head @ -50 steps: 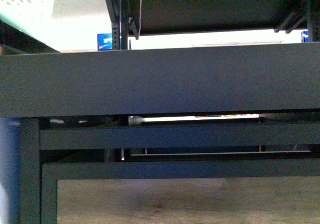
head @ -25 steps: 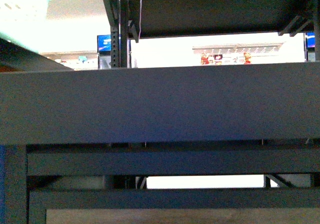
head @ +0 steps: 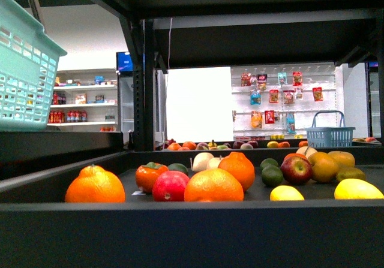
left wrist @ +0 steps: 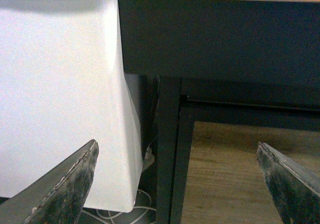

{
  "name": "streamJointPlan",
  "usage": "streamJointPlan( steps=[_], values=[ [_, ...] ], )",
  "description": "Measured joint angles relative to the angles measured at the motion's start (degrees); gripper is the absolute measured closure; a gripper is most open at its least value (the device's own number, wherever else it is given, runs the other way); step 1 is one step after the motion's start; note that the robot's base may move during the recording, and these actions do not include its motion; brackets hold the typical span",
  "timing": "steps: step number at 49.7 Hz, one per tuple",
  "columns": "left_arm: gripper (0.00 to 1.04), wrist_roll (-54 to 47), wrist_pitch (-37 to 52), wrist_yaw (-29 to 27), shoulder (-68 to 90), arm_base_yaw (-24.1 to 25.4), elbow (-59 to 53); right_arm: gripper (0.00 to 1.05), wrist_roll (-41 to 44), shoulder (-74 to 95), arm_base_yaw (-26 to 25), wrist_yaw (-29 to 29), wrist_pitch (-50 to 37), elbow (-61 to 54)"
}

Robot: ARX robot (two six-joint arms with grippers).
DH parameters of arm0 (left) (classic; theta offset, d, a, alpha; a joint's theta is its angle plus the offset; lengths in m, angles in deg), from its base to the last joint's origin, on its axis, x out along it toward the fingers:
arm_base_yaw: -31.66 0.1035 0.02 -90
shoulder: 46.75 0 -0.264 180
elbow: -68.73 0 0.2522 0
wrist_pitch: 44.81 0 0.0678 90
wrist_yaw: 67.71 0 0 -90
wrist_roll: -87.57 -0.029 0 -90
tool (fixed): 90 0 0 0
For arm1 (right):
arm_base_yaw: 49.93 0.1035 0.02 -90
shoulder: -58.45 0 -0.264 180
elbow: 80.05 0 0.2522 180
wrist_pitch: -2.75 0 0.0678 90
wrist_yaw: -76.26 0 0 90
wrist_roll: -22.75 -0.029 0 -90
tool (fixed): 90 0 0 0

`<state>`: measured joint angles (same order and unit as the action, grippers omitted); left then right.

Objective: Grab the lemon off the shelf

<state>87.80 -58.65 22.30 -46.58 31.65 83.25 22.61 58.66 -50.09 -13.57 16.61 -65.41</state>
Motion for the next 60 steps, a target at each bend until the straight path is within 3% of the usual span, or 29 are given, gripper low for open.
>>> streamJointPlan(
  steps=[60],
  values=[
    [0.08, -0.02, 0.0, 0.0, 0.0, 0.0, 0.0, 0.08, 0.0, 0.0, 0.0, -0.02, 0.0, 0.0]
  ],
)
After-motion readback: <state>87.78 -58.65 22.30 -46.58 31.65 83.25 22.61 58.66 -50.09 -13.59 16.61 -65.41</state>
